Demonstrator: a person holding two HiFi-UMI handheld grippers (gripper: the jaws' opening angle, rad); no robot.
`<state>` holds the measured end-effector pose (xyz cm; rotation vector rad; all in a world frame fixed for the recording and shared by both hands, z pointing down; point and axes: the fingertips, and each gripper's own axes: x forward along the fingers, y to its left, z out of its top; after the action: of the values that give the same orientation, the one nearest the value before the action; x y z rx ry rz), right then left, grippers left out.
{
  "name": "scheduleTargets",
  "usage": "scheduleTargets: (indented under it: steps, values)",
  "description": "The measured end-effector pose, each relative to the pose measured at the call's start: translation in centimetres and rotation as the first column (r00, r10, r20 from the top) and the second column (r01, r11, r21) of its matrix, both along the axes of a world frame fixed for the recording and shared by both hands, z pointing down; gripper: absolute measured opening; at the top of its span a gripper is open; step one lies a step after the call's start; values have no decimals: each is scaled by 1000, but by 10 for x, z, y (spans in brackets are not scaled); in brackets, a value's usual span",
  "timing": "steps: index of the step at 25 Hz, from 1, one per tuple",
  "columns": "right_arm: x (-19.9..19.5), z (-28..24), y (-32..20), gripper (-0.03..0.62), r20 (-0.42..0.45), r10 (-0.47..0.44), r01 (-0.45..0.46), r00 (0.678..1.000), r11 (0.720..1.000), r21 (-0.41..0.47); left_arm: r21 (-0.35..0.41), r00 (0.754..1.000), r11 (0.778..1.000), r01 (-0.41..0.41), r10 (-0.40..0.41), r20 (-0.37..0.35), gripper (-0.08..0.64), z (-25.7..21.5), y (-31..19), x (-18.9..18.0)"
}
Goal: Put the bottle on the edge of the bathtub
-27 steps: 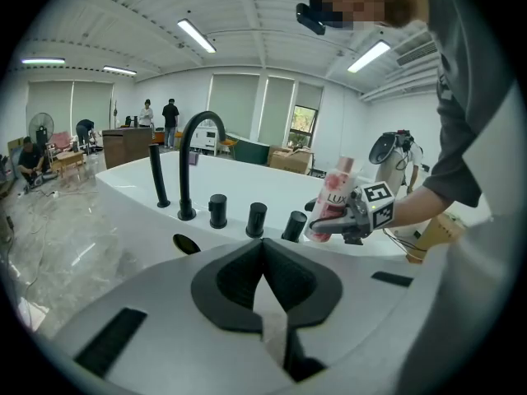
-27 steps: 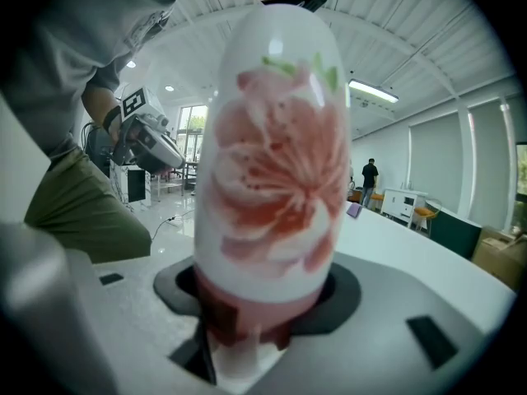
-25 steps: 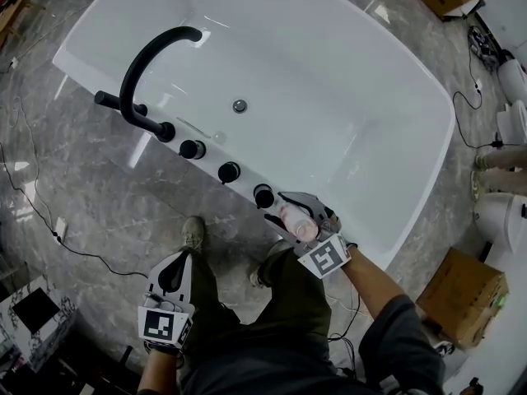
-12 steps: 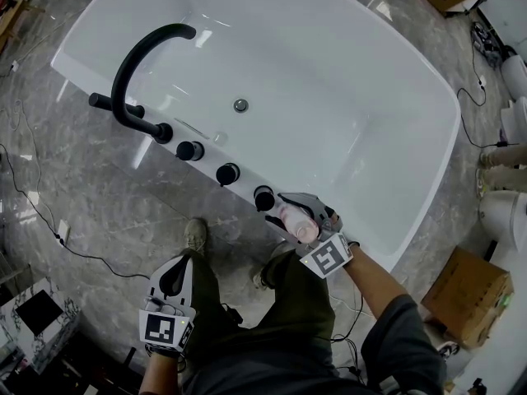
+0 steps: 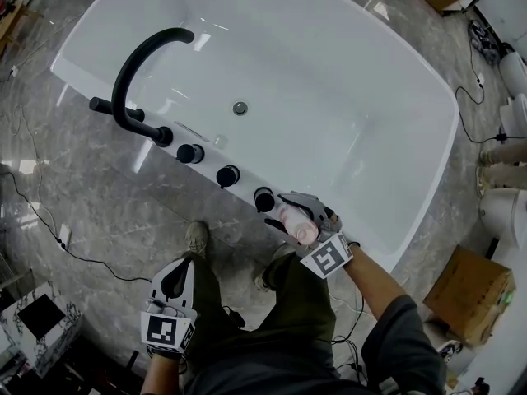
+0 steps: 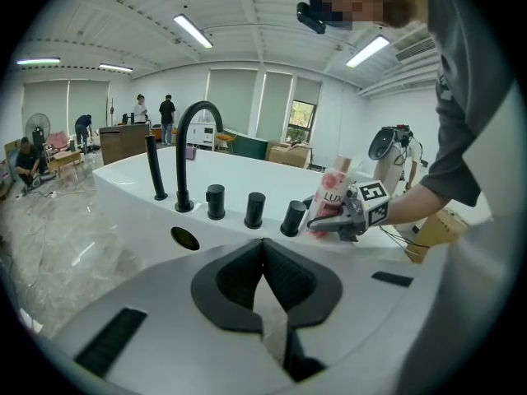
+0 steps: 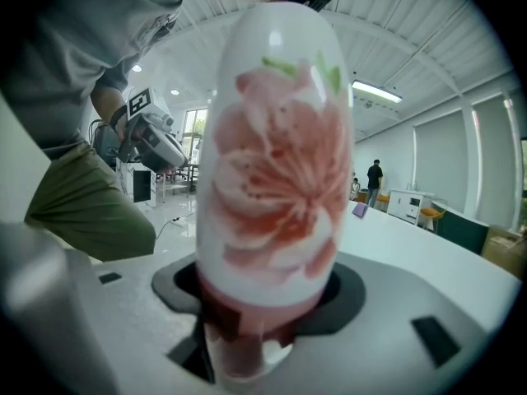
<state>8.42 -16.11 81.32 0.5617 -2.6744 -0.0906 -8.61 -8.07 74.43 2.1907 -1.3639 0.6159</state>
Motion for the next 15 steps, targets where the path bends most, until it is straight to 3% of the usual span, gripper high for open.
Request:
scheduleTargets:
  steps: [6, 15]
  values:
    - [10, -11, 5, 255, 0, 56, -56, 998, 998, -20, 13, 1000, 1000, -15, 15, -4, 0, -15, -3, -1]
    - [43, -70, 22, 255, -37, 200, -202, 979, 978, -49, 56, 996, 995, -86, 87, -27, 0, -72, -20, 14]
